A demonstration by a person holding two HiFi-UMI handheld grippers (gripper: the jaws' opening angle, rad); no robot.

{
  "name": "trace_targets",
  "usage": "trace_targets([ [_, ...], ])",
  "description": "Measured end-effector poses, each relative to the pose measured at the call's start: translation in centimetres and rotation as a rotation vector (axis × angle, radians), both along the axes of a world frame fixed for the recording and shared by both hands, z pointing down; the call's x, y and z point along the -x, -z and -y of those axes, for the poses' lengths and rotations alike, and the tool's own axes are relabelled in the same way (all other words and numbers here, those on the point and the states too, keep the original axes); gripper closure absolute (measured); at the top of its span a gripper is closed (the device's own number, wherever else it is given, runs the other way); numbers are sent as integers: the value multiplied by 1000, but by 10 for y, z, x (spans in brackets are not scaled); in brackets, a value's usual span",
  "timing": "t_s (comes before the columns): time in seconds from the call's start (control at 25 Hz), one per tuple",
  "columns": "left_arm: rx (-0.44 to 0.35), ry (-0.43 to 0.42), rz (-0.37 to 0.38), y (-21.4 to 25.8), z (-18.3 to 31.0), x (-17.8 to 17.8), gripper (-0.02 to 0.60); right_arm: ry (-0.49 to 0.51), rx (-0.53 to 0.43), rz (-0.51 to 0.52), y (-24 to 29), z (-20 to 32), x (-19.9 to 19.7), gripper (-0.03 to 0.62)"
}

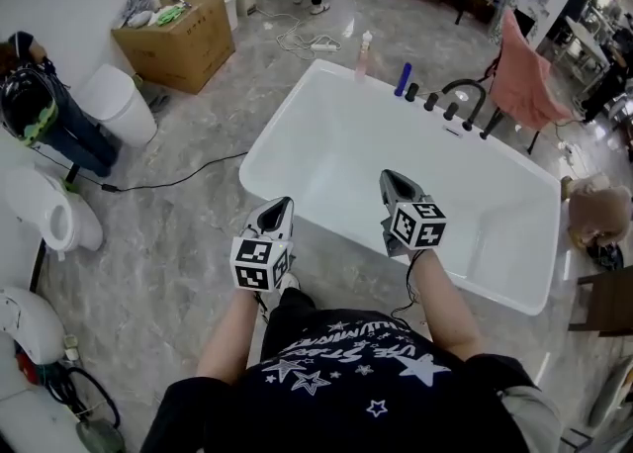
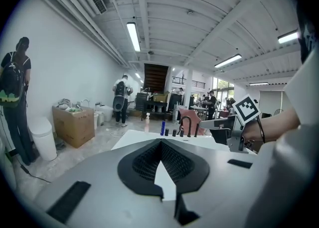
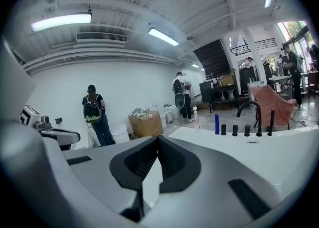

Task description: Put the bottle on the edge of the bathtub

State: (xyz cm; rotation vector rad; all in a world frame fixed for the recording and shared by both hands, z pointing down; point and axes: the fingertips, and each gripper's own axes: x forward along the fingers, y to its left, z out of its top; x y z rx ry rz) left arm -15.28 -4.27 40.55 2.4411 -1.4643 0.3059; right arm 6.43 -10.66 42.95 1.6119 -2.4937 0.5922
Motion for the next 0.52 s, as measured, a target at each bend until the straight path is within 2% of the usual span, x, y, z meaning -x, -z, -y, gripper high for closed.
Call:
trace_targets([
  [0.28,-19,34,24,-2,-57,-52,566,67,-17,-32,-8,-68,-39,580],
  [0.52,-1,47,30,-15,-118,-92,566,111,-14,-34,-16,-120,-70,580],
])
